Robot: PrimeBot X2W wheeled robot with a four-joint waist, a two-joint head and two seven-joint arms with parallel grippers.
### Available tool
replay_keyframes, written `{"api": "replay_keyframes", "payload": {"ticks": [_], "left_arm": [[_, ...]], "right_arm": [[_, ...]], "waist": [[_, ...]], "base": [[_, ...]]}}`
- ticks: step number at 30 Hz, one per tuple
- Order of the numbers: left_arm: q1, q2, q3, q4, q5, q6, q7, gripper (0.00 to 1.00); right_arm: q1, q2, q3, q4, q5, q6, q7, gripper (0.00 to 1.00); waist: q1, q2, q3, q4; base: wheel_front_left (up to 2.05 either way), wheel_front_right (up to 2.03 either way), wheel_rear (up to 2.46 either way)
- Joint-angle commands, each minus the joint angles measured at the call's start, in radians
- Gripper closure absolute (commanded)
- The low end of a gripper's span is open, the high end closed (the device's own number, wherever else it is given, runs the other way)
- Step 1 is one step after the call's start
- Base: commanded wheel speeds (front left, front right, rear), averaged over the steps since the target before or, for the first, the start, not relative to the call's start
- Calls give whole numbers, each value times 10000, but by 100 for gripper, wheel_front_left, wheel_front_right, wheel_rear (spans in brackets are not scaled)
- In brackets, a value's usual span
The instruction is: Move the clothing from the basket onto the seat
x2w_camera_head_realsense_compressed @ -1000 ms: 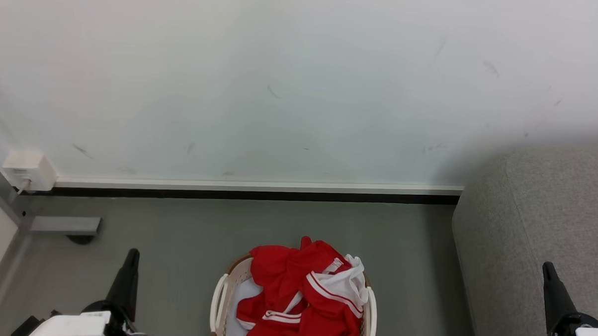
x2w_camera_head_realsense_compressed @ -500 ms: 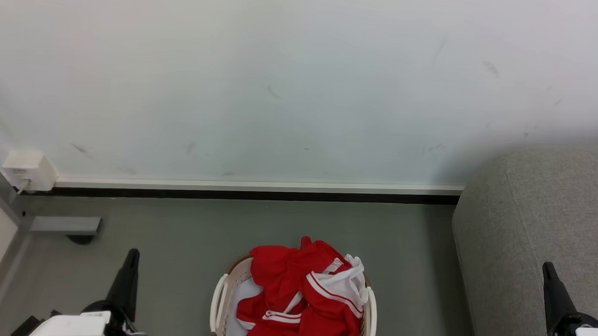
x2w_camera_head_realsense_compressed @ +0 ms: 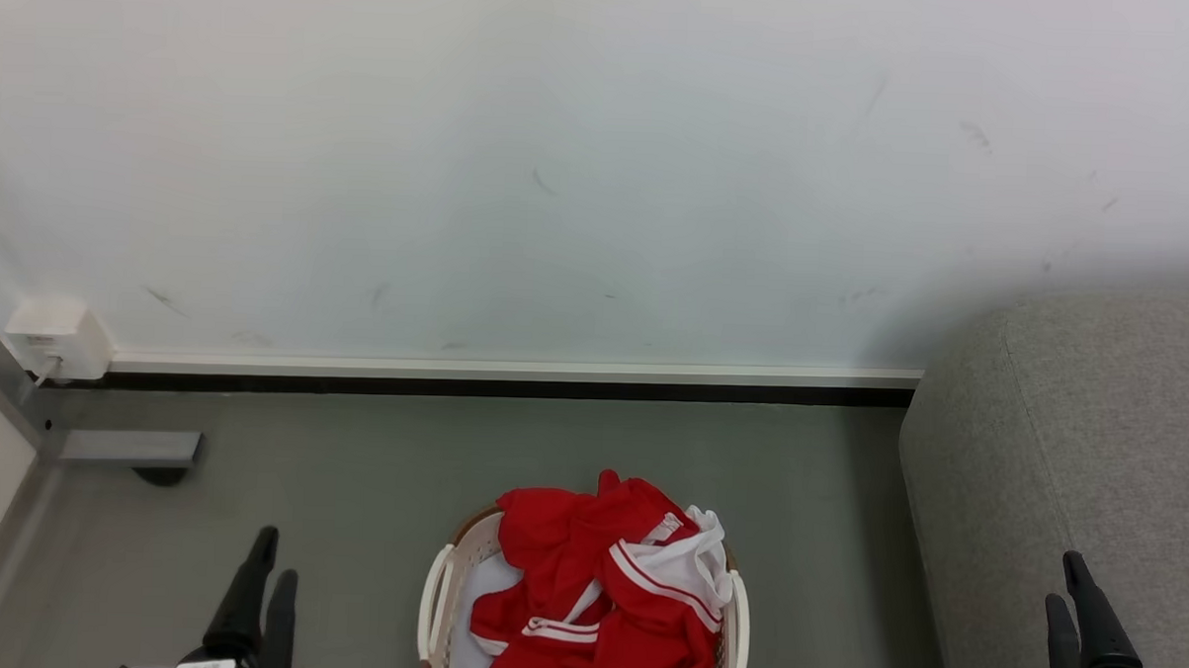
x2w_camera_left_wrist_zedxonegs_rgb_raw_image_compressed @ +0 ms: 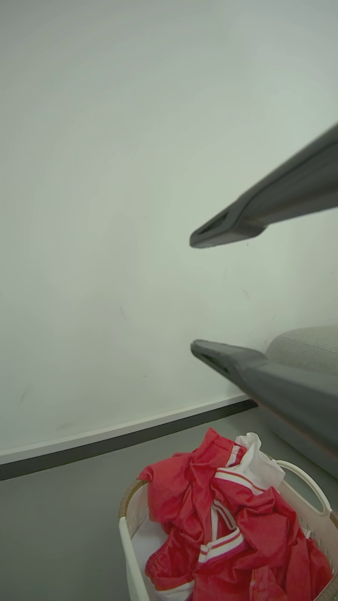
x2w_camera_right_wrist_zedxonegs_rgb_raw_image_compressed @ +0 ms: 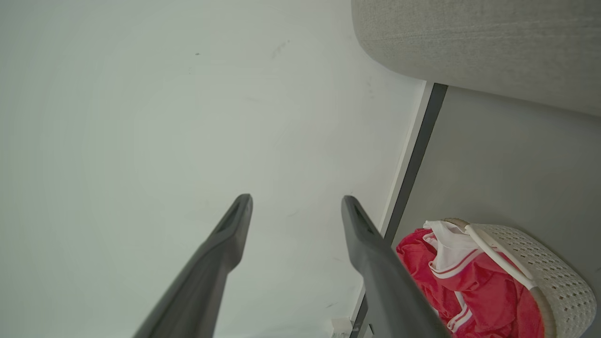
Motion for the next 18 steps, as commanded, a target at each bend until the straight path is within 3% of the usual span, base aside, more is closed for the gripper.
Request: {"api": "replay_keyframes", "payload": {"ticks": [1, 18], "left_arm": [[-150, 53, -40, -188, 45, -23, -102, 0], [-20, 82, -324, -553, 2059, 386, -904, 0]], "right_arm": [[-210, -73, 90, -158, -144, -1, -106, 0], [-246, -107, 511, -593, -2783, -3, -906, 0]], "waist": [[0, 0, 0, 5], [0, 0, 4, 23]], "base": [[0, 0, 0], [0, 0, 0]]}}
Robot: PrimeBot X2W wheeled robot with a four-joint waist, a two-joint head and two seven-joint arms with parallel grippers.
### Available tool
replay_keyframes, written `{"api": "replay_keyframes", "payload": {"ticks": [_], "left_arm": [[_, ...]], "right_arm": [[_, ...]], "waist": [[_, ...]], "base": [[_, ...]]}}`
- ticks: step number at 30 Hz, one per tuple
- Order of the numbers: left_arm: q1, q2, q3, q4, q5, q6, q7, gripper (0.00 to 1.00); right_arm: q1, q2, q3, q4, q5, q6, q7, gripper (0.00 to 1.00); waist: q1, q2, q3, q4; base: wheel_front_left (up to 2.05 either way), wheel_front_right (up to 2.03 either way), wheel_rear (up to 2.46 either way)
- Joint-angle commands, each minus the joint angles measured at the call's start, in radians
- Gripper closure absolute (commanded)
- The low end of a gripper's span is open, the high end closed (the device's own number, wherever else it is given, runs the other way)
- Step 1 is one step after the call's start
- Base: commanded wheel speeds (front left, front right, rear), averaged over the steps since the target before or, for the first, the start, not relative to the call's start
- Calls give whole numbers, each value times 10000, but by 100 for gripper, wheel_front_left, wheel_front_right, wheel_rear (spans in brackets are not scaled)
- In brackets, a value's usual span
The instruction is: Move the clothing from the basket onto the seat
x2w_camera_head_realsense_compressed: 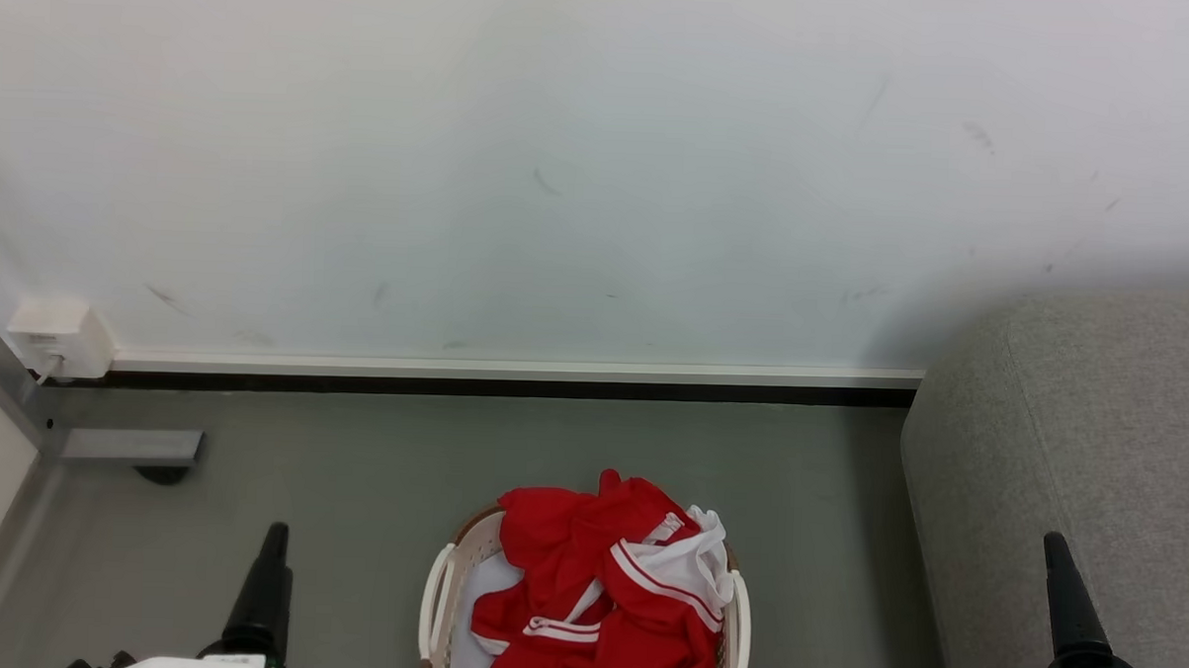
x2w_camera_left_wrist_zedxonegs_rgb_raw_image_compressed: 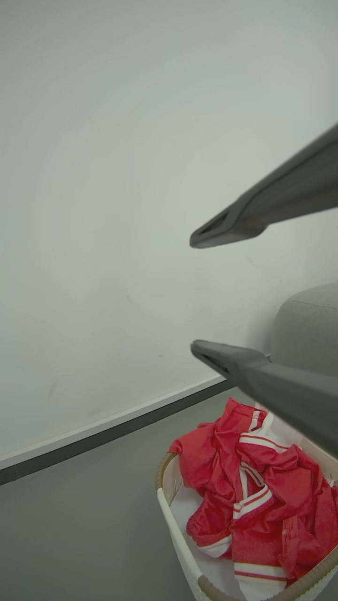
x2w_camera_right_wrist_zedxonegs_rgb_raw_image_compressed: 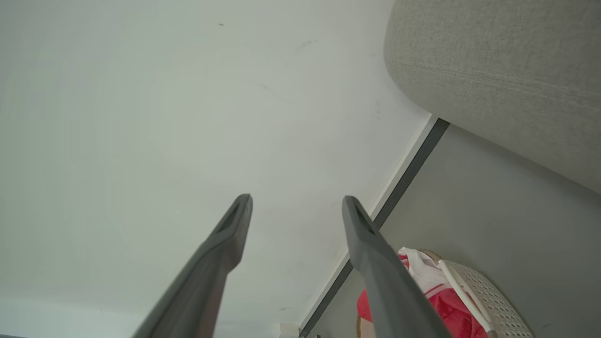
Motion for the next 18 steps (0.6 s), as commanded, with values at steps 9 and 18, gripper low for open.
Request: {"api": "replay_keyframes", "payload": {"ticks": [9, 18], "left_arm": [[15, 91, -210, -429, 1761, 210, -469, 0], [114, 102, -466, -507, 3246, 331, -775, 0]], "right_arm": [[-231, -110, 354, -519, -2327, -5, -433, 0], [-228, -123, 623, -688, -3941, -6, -729, 0]], "waist": [[0, -1, 0, -4], [0, -1, 2, -11]], "base": [[0, 0, 0], [0, 0, 0]]}}
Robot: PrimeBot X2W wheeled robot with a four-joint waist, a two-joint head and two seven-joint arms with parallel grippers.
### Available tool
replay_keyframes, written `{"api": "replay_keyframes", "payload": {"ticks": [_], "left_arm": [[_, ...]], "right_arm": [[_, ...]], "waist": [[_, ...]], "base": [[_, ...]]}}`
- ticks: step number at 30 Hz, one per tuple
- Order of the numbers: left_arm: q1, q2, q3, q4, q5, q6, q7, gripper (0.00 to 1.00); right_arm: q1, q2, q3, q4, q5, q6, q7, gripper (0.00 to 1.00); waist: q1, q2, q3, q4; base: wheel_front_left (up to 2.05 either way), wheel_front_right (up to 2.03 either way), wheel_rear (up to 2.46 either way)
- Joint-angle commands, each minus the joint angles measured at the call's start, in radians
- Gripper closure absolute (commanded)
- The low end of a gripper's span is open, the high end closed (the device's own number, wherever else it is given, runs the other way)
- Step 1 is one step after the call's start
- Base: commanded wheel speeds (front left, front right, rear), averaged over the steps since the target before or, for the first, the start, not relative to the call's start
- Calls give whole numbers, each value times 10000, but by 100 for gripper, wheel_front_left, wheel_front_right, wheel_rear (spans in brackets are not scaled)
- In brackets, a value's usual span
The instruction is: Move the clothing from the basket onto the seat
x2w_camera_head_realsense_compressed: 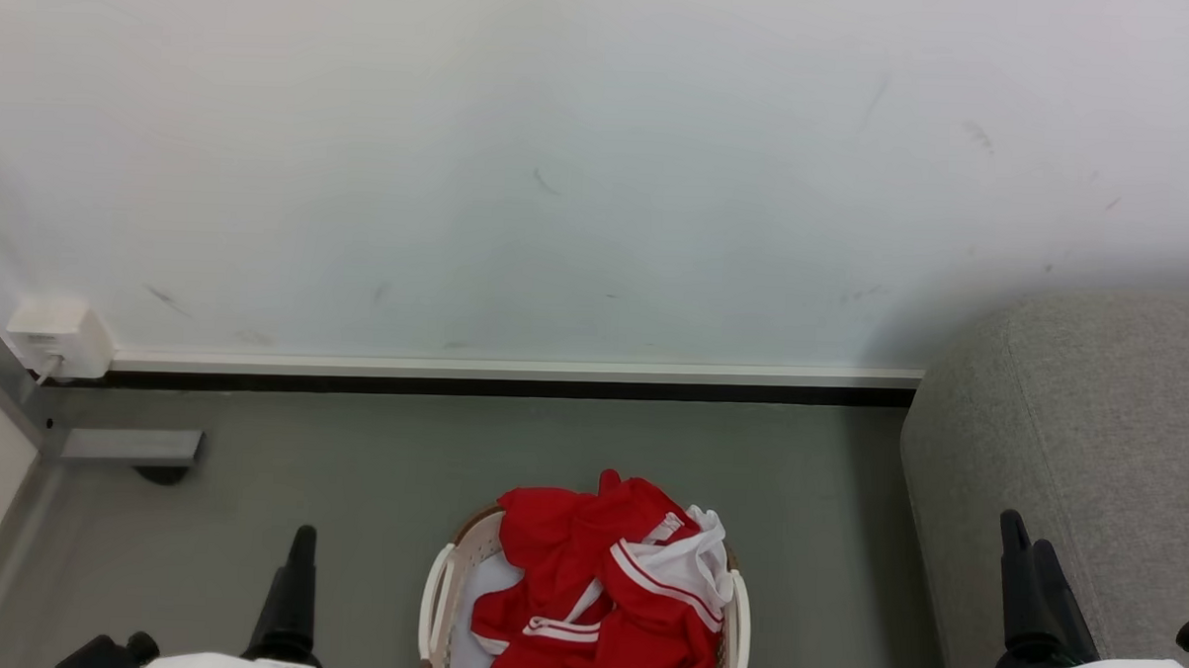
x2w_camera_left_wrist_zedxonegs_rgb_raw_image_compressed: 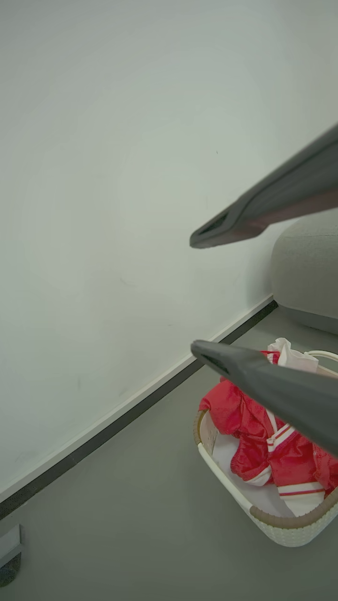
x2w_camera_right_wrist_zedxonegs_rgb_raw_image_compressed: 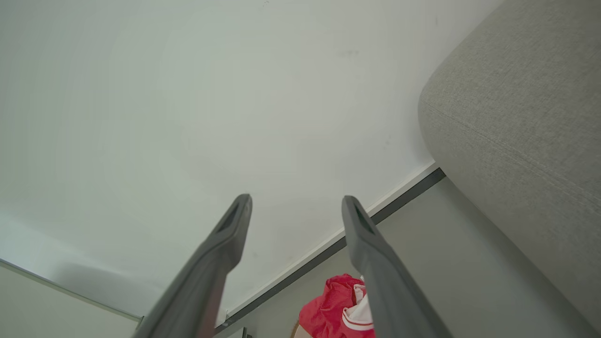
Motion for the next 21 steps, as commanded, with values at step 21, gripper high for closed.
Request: {"api": "replay_keyframes", "payload": {"ticks": [21], "left_arm": [[48, 113, -347, -659, 4338, 206, -753, 0]], "right_arm": [[-297, -131, 612, -244, -3241, -10, -746, 0]], "waist": [[0, -1, 50, -57]], "base": [[0, 0, 0]]}}
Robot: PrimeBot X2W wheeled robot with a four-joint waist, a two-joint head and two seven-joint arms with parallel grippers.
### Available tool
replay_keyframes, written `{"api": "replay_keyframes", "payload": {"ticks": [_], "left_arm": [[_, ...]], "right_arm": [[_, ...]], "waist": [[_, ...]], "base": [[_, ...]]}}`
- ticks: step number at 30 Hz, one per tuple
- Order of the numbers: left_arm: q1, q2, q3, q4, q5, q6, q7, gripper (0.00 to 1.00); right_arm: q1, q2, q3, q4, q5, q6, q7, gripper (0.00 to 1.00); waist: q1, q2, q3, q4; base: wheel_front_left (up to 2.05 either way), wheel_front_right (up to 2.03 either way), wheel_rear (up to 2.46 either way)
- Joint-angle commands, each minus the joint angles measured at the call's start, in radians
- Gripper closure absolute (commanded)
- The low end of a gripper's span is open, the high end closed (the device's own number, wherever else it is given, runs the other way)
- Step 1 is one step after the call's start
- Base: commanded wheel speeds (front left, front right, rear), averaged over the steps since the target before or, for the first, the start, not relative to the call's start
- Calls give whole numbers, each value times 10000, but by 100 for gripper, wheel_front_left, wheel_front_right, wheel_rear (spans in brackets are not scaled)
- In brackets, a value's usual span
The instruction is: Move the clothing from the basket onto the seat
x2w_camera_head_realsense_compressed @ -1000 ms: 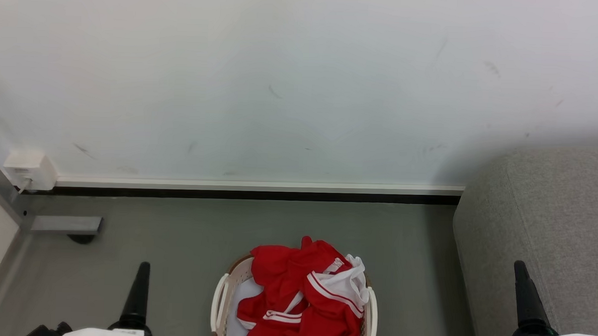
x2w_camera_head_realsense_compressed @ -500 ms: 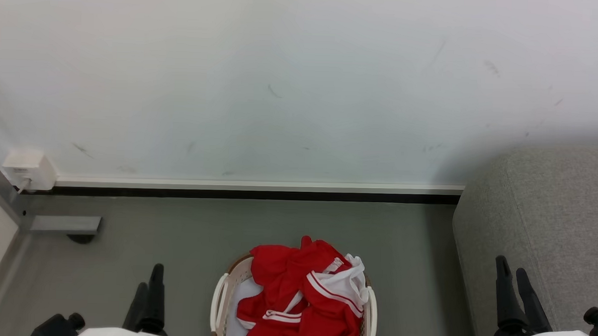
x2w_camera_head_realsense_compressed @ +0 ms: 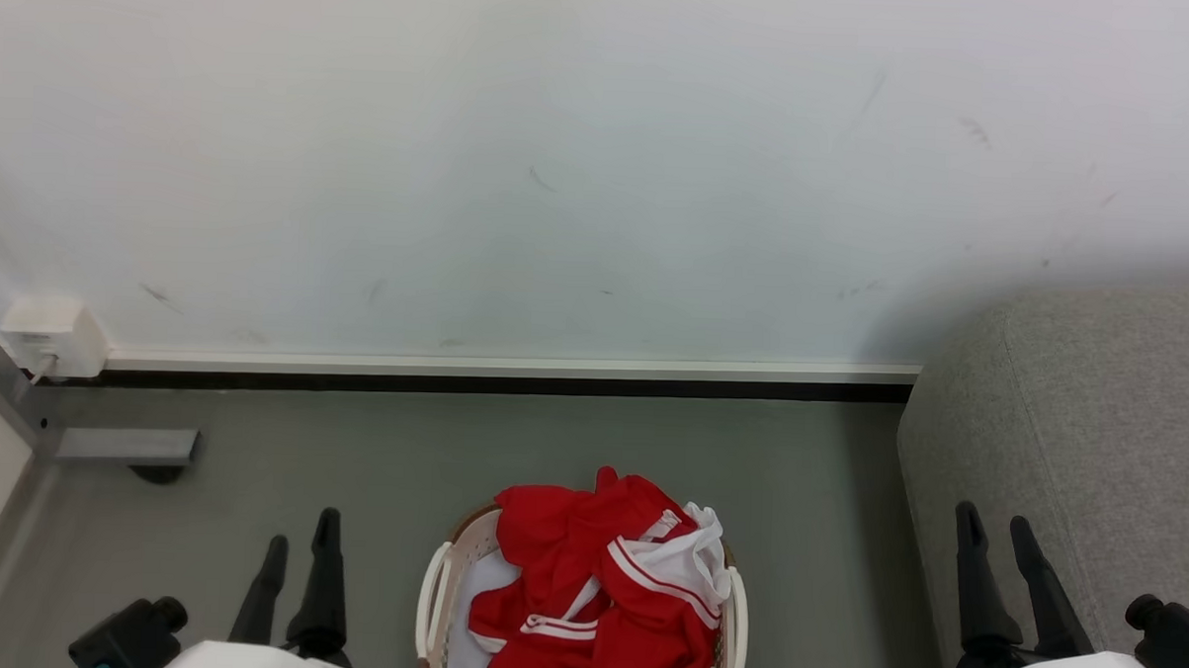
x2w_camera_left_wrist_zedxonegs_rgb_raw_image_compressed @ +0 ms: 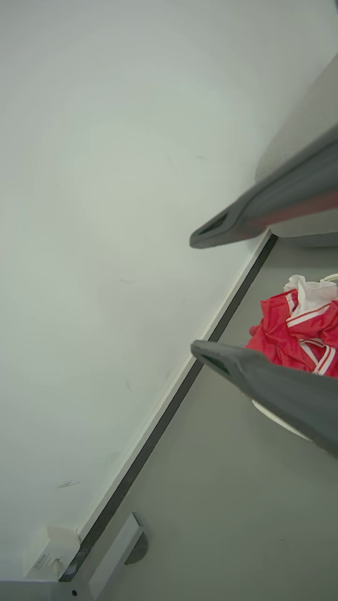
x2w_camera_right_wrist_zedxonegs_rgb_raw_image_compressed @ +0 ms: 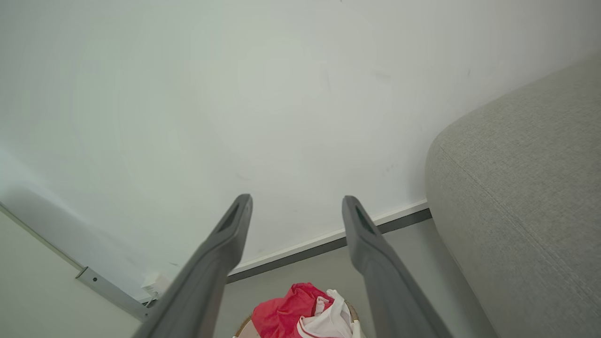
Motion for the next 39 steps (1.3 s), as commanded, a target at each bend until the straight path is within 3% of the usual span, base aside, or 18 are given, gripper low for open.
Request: {"api": "replay_keyframes", "payload": {"ticks": [1, 15, 39], "left_arm": [[1, 90, 2, -165, 321, 42, -99, 0], [158, 198, -271, -618, 2481, -27, -484, 0], [399, 482, -501, -468, 4642, -384, -1026, 0]], "right_arm": [[-193, -111, 50, -141, -257, -10, -83, 0], [-137, -125, 122, -5, -1705, -12, -466, 0], [-102, -148, 98, 576, -3713, -16, -1009, 0]], "waist": [[0, 0, 0, -3], [0, 0, 0, -6], [0, 0, 6, -28]], "base": [[0, 0, 0], [0, 0, 0], [0, 0, 0]]}}
